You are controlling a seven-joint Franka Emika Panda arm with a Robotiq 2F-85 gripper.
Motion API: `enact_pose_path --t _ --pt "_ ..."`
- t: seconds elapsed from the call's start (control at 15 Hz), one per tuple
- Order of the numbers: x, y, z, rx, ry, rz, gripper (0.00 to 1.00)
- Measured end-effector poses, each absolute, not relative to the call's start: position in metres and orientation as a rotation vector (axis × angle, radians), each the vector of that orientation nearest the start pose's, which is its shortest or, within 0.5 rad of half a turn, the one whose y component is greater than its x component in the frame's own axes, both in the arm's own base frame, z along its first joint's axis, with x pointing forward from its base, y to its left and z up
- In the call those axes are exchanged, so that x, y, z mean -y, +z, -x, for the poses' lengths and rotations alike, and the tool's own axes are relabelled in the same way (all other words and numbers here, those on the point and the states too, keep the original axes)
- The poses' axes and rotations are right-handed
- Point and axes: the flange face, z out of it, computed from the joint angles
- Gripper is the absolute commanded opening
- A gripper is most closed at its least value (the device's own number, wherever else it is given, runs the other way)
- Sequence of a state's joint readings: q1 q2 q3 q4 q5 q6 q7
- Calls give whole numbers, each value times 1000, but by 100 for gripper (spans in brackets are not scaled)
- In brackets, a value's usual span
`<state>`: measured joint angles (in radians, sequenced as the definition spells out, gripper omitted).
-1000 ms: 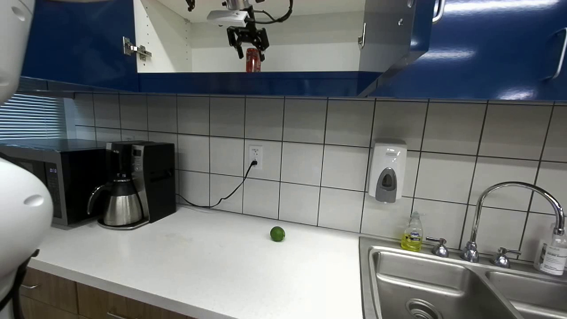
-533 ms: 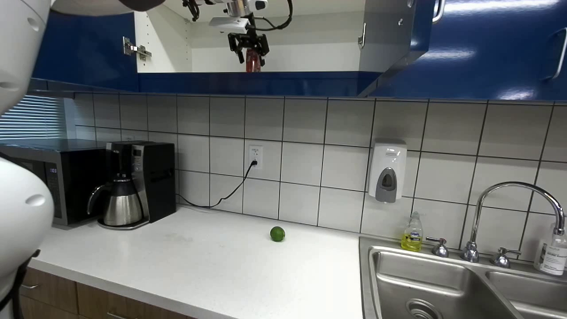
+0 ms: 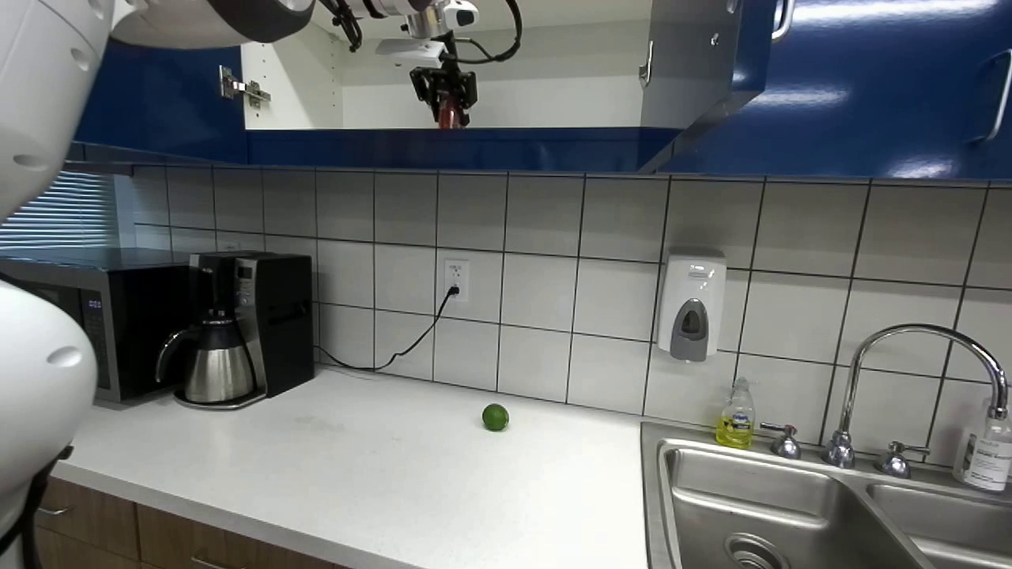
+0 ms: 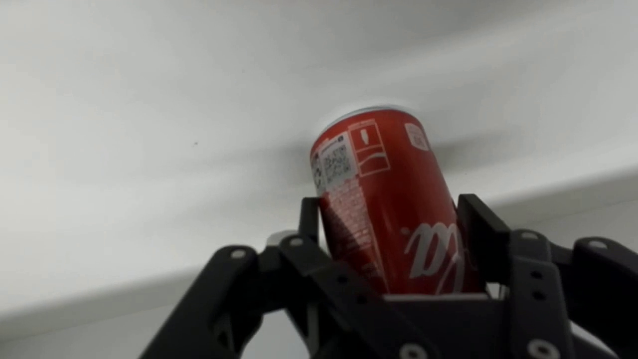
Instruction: Put the red can on the counter.
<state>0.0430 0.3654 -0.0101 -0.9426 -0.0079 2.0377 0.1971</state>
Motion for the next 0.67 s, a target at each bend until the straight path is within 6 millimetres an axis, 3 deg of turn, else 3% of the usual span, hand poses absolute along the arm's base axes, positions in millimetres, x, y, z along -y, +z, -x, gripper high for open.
enact_pose_path --t 0.67 --pt "-24 760 -679 -232 -1109 2854 39"
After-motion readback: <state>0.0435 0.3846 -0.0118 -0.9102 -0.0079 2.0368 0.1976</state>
